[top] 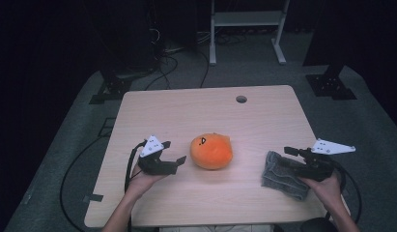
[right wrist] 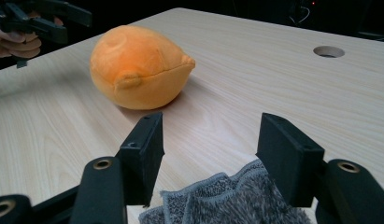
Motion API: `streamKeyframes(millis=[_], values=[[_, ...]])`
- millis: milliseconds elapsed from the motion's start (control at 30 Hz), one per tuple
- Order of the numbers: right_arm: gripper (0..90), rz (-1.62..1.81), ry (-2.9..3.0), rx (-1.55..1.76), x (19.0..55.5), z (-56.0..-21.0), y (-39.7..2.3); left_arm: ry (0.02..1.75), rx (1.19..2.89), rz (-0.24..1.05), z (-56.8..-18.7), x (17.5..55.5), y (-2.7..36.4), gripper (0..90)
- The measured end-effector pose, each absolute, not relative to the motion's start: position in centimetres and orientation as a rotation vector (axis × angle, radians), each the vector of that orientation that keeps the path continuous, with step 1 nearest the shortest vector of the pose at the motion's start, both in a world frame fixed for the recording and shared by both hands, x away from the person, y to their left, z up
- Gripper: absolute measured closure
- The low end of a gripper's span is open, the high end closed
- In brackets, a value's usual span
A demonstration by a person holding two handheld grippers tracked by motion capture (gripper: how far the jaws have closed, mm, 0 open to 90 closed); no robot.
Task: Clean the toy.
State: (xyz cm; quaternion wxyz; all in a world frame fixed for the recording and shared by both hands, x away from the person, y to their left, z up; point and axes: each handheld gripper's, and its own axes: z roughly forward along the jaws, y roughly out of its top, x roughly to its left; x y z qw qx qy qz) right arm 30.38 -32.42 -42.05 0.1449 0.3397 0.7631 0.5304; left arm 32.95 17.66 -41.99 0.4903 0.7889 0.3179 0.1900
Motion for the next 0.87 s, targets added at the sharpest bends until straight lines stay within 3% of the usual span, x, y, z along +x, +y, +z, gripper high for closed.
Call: streamKeyframes(millis=[867], values=[[39.5, 1.530, 2.174, 1.011, 30.2, -43.0, -32.9, 0.874, 1.903, 0.484, -44.3, 31.1, 20.8, 10.8]])
